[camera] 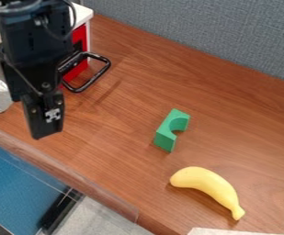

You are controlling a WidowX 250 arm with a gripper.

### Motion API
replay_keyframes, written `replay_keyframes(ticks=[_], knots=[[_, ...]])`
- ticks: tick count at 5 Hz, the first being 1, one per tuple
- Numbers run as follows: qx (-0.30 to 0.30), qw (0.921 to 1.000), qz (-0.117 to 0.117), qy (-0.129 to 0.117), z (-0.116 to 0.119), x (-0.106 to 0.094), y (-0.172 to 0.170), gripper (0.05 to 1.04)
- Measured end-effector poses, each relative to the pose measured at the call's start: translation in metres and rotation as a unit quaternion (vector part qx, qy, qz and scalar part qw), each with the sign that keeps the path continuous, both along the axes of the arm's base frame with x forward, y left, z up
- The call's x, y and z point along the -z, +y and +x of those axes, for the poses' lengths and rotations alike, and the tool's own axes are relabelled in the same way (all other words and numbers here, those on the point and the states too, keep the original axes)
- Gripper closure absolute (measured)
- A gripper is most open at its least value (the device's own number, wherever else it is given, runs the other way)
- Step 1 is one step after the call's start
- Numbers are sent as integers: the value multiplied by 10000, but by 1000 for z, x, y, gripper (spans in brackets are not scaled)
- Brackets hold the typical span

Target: Opened the drawer

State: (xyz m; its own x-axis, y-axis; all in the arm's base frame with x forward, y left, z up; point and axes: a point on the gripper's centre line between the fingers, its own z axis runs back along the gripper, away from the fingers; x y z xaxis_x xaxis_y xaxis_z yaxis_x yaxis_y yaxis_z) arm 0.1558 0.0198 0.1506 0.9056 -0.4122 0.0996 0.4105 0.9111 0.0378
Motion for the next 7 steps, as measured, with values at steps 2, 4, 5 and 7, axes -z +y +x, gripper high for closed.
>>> replay_keyframes(ticks=[2, 4, 5, 7], knots=[[326, 9994, 34, -95, 12, 24, 8, 84], [921, 9935, 200, -637, 52, 59, 26, 84], [971, 9922, 343, -703, 76, 80, 39, 84], [449, 9945, 392, -856, 126, 87, 58, 84]])
